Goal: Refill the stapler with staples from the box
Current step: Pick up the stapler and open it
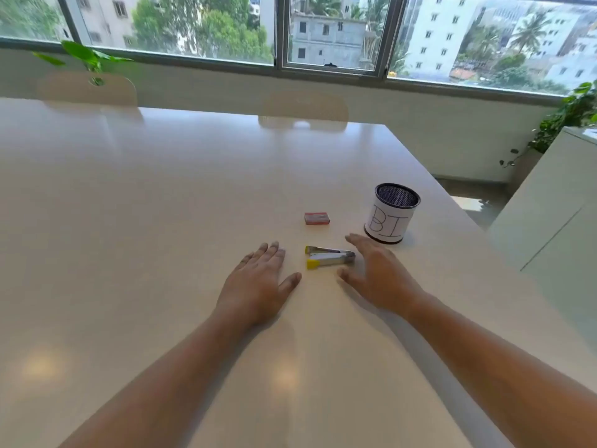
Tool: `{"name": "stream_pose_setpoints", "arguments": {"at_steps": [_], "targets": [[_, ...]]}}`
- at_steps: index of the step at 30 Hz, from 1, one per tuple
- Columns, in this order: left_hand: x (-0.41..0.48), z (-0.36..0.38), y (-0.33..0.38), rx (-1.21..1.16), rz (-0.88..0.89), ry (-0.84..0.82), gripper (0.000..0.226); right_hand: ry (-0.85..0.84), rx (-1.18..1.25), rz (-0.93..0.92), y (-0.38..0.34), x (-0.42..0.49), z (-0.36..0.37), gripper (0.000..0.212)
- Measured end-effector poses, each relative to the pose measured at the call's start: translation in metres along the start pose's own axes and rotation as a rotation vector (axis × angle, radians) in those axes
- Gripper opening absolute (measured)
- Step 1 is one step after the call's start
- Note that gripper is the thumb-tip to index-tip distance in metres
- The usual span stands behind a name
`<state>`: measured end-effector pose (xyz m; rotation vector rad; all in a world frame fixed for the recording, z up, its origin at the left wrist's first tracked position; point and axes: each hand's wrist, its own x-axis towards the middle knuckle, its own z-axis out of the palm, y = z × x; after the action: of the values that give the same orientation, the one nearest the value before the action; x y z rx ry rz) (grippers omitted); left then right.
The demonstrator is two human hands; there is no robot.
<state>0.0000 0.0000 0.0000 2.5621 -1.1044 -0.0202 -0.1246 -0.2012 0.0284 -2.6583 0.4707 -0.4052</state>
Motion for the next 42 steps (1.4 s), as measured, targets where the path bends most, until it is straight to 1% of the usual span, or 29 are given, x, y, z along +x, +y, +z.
{"name": "stream_pose_setpoints", "arguments": {"at_steps": [3,5,9,11,13,16,17,19,20,21,23,24,27,29,31,33,36,39,42], "targets": [[0.0,0.0,-0.004,-0.034,0.011,0.024,0.071,-0.062,0.03,0.002,-0.013,0.017,0.004,0.068],[-0.001,0.0,-0.002,-0.067,0.017,0.037,0.069,-0.085,0.018,0.004,-0.017,0.021,0.006,0.06],[-0.003,-0.004,-0.006,-0.135,0.033,0.071,0.067,0.026,0.059,0.005,-0.018,0.015,0.014,0.034],[-0.006,-0.005,-0.005,-0.209,0.044,0.099,0.064,0.075,0.133,-0.002,-0.015,0.01,0.014,0.026],[-0.006,-0.007,-0.001,-0.348,0.028,0.143,0.059,0.133,0.31,0.048,-0.012,0.002,0.014,0.023],[-0.004,-0.014,0.021,-0.657,-0.012,0.23,0.053,0.126,0.748,0.138,-0.012,-0.012,0.011,0.022],[-0.002,-0.016,0.031,-0.733,-0.003,0.216,0.053,0.118,0.89,0.143,-0.013,-0.016,0.01,0.023],[0.007,-0.018,0.055,-0.965,0.007,0.114,0.052,0.102,1.109,0.141,-0.014,-0.023,0.003,0.031],[0.009,-0.019,0.066,-1.113,-0.003,0.05,0.05,0.086,1.182,0.142,-0.015,-0.025,0.0,0.037],[0.012,-0.019,0.076,-1.213,-0.004,0.011,0.045,0.069,1.233,0.144,-0.014,-0.027,-0.003,0.041],[0.017,-0.014,0.088,-1.264,0.004,0.033,0.035,0.038,1.298,0.156,-0.01,-0.029,-0.007,0.045],[0.018,-0.01,0.09,-1.282,0.002,0.052,0.035,0.025,1.32,0.16,-0.008,-0.03,-0.008,0.043],[0.015,-0.006,0.087,-1.322,0.01,0.042,0.045,0.009,1.32,0.131,-0.003,-0.031,-0.008,0.034],[0.011,-0.007,0.08,-1.326,0.045,0.02,0.048,-0.014,1.282,0.086,-0.002,-0.028,-0.007,0.034],[0.005,-0.012,0.073,-1.267,0.082,0.028,0.046,-0.014,1.214,0.047,-0.002,-0.027,-0.005,0.038],[0.003,-0.018,0.068,-1.116,0.14,0.045,0.045,0.012,1.106,0.002,-0.002,-0.027,-0.004,0.042],[0.001,-0.027,0.065,-0.966,0.242,0.022,0.045,0.089,0.849,-0.164,0.003,-0.027,-0.008,0.037],[0.0,-0.031,0.065,-0.897,0.314,0.033,0.037,0.138,0.682,-0.315,0.008,-0.027,-0.015,0.029],[0.0,-0.033,0.066,-0.917,0.325,0.037,0.033,0.167,0.596,-0.362,0.007,-0.03,-0.019,0.025]]}}
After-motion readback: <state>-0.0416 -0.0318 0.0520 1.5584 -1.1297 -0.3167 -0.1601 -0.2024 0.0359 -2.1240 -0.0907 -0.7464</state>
